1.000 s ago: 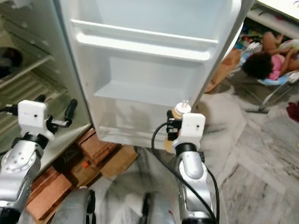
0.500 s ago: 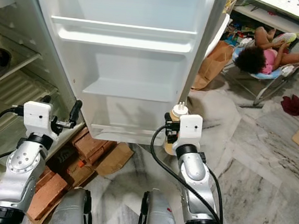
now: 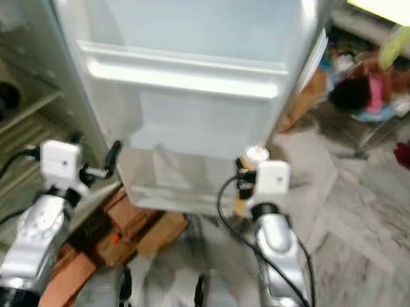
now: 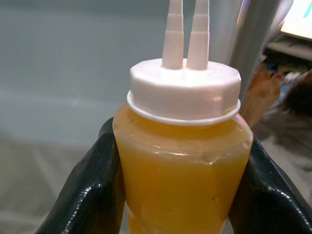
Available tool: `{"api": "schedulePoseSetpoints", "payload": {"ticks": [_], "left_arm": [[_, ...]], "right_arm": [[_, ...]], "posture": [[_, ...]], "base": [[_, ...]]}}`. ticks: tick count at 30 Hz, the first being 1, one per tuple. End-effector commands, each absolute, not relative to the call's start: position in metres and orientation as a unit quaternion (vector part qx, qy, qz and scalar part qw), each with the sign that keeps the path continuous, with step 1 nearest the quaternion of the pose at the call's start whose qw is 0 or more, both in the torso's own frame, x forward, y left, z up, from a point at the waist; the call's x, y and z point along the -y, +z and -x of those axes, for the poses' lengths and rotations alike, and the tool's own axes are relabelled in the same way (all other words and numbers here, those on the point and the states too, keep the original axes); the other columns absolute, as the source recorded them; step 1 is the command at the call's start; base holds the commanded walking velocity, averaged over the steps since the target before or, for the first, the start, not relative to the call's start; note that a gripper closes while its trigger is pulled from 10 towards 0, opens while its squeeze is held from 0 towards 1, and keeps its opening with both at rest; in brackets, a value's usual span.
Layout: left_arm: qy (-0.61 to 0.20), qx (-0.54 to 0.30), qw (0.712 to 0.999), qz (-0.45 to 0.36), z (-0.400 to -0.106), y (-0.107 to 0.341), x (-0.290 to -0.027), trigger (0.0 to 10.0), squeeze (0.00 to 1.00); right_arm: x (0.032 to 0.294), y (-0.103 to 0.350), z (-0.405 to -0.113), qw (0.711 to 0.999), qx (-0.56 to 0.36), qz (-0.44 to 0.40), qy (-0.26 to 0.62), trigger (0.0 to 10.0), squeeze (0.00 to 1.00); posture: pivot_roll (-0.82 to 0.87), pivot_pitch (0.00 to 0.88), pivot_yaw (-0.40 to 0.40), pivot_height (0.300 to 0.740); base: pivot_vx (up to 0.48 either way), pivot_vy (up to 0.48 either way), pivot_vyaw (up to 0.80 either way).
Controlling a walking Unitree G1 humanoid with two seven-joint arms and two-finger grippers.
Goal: Restocking fridge
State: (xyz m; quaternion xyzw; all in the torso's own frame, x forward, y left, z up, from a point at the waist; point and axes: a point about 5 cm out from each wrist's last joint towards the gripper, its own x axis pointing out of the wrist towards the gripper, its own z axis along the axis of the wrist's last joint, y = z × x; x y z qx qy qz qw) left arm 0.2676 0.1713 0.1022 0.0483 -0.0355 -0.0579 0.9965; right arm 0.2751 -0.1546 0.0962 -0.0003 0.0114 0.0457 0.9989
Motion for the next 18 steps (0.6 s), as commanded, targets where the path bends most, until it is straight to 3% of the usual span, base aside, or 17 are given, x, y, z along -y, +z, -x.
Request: {"api": "schedulePoseSetpoints", "payload": {"ticks": [1,9,18], "left_arm": [[-0.042,0.030,0.997,-0.057,-0.2657,0.1018,-0.1817,10.0,0.00],[-0.029,0.019,0.997,-0.064,-0.2615,0.0992,-0.1858,10.0,0.00],[-0.026,0.024,0.997,-0.065,-0.2708,0.1047,-0.1856,10.0,0.00]], "right_arm": [[0.1448,0.1057,-0.2772,0.998,0.011,-0.005,0.059,10.0,0.00],[0.1391,0.1024,-0.2747,0.998,0.006,-0.013,0.061,10.0,0.00],[0.1398,0.1039,-0.2795,0.998,0.010,-0.019,0.058,10.0,0.00]], "posture": [[0.00,0.147,-0.055,0.665],[0.01,0.152,-0.056,0.665],[0.02,0.155,-0.046,0.600]], "base": [[0.000,0.000,0.00],[0.000,0.000,0.00],[0.000,0.000,0.00]]}}
